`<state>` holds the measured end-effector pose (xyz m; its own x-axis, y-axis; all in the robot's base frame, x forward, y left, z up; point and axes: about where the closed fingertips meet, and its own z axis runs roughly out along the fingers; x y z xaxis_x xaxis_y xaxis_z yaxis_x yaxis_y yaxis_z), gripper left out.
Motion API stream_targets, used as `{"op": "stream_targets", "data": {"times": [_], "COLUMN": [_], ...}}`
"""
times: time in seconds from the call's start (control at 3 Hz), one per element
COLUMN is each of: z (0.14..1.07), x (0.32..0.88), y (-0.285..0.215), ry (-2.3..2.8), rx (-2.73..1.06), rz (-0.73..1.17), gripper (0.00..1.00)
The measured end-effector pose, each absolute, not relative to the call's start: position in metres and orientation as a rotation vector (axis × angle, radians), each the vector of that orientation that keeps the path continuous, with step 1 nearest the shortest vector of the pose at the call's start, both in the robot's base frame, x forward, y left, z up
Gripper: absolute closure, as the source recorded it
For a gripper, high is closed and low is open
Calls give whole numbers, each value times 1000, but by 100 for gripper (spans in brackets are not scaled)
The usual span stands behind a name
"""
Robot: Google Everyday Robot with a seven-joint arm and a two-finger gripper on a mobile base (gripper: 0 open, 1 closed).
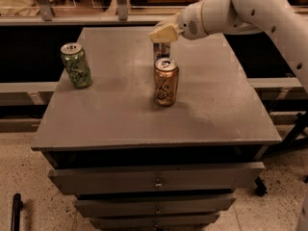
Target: Move redbull can near green can
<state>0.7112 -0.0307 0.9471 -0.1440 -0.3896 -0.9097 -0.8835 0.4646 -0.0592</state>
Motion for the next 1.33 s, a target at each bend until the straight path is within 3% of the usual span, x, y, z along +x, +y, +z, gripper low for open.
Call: {"op": "stream_targets", "data": {"times": [1.33], "z": [960], "x": [648], "y": [109], "ry": [1551], "rx": [-1262], "rz": [807], "gripper": [100]}}
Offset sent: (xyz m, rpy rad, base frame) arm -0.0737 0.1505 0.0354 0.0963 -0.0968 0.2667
